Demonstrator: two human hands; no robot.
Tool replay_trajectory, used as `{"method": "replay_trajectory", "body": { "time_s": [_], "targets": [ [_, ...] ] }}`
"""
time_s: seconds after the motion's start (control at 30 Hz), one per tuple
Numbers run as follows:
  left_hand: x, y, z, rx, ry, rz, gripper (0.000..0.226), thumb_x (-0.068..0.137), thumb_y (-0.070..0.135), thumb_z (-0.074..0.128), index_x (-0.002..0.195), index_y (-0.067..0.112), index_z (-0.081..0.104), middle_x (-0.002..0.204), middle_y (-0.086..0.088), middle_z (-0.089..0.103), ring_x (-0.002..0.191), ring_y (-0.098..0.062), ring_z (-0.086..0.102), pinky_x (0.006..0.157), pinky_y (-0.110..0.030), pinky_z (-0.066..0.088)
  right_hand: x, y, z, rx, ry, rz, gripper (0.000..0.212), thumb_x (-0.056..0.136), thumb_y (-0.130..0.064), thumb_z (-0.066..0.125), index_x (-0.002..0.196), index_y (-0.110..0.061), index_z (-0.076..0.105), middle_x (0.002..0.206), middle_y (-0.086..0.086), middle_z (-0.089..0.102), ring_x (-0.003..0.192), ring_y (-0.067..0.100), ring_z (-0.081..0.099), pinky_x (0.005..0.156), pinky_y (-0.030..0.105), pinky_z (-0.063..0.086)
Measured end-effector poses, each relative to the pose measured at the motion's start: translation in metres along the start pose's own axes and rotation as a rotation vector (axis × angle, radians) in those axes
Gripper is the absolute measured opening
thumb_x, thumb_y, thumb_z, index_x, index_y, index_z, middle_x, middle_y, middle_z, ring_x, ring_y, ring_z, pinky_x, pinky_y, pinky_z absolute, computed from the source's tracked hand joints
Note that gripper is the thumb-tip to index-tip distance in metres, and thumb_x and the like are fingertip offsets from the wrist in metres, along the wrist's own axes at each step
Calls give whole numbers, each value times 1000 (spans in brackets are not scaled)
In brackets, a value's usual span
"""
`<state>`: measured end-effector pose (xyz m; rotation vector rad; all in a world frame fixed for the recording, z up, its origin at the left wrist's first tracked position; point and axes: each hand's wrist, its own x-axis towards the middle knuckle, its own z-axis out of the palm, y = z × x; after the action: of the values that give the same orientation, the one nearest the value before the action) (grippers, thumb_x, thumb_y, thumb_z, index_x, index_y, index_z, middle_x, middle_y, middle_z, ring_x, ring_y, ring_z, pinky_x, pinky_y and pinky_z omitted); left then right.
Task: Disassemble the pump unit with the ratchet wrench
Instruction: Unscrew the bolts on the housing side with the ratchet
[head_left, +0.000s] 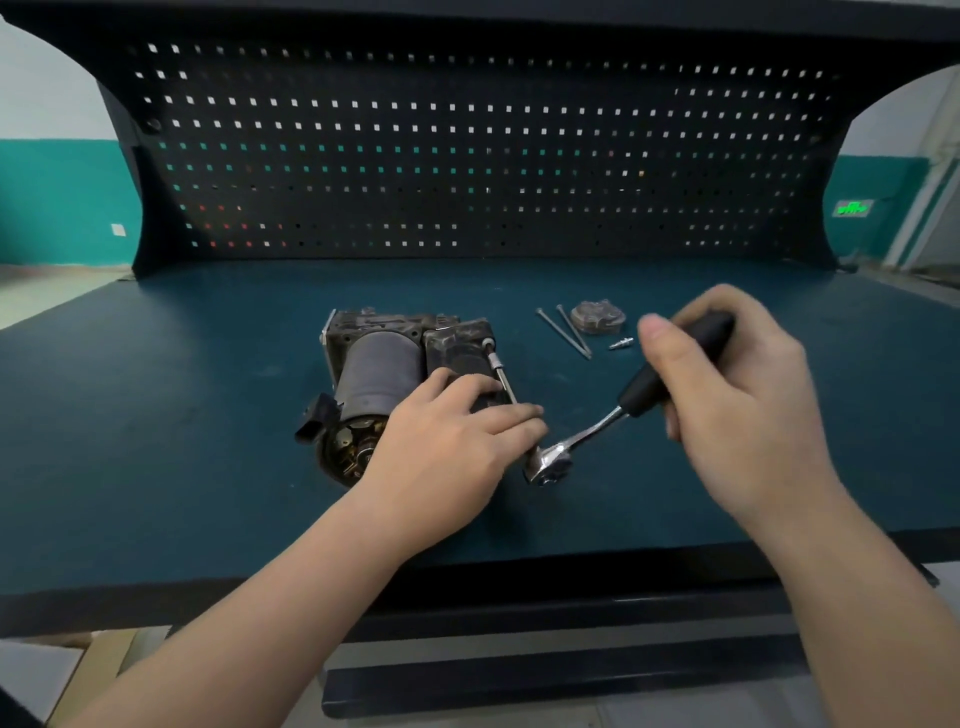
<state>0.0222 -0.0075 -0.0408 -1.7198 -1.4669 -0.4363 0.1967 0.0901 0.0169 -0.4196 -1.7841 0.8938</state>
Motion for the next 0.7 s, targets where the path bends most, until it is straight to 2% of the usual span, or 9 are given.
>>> {"method": "replay_trajectory", "body": {
  "time_s": [0.07,0.17,0.2,0.27,0.33,0.43,0.53,0.63,0.7],
  "targets": [
    [1,2,1,9,25,-3,25,74,7,74,96,18,75,105,6,74,90,-28,68,73,-39,54,-2,4,-1,29,85,109,26,90,-31,59,68,-24,47,45,-7,54,37,6,47,39,15,35],
    [2,5,1,-1,46,-31,24,73,7,74,94,17,75,102,5,74,88,-28,68,73,-39,54,-15,26,-6,311,229,651,23,95,-21,55,75,-13,47,40,1,47,28,8,35,31,16,24],
    [3,5,1,-3,49,-34,24,72,7,74,93,17,75,102,5,74,88,-28,68,72,-39,54,-20,32,-7,457,207,847,22,95,-21,55,76,-11,48,43,5,46,28,6,34,29,14,22],
    [3,4,0,-6,43,-31,23,72,7,73,93,16,75,102,5,74,87,-27,68,71,-39,54,-25,36,-10,639,145,1039,21,93,-21,58,78,-9,50,45,7,47,29,5,36,27,12,22],
    [2,4,0,-12,28,-28,22,75,10,71,95,18,75,102,7,74,88,-27,67,71,-38,53,-19,30,-13,578,155,964,22,93,-24,59,78,-11,50,44,6,48,31,6,37,28,13,23],
    [2,3,-1,-18,0,-42,25,81,20,69,105,23,74,107,11,72,90,-24,66,74,-37,53,-9,6,-8,162,96,402,24,91,-40,58,75,-24,50,46,3,54,34,9,41,35,23,30],
    [1,1,-1,-18,-6,-16,21,80,17,72,99,22,75,107,11,72,91,-25,67,74,-37,53,-7,-12,4,-154,-83,-16,23,84,-58,51,78,-36,48,64,-5,64,49,8,54,47,15,40],
    [2,2,0,-7,35,-10,19,75,9,75,91,19,76,101,8,74,88,-25,68,73,-35,53,-8,-3,7,-129,39,46,22,86,-58,48,77,-38,48,55,-9,59,43,6,52,45,17,40],
    [4,4,1,-9,65,-37,20,73,7,76,89,19,75,99,9,74,85,-24,68,72,-34,53,-12,14,6,175,248,401,23,94,-45,52,79,-27,49,44,-4,49,32,6,38,36,21,31]
  ]
}}
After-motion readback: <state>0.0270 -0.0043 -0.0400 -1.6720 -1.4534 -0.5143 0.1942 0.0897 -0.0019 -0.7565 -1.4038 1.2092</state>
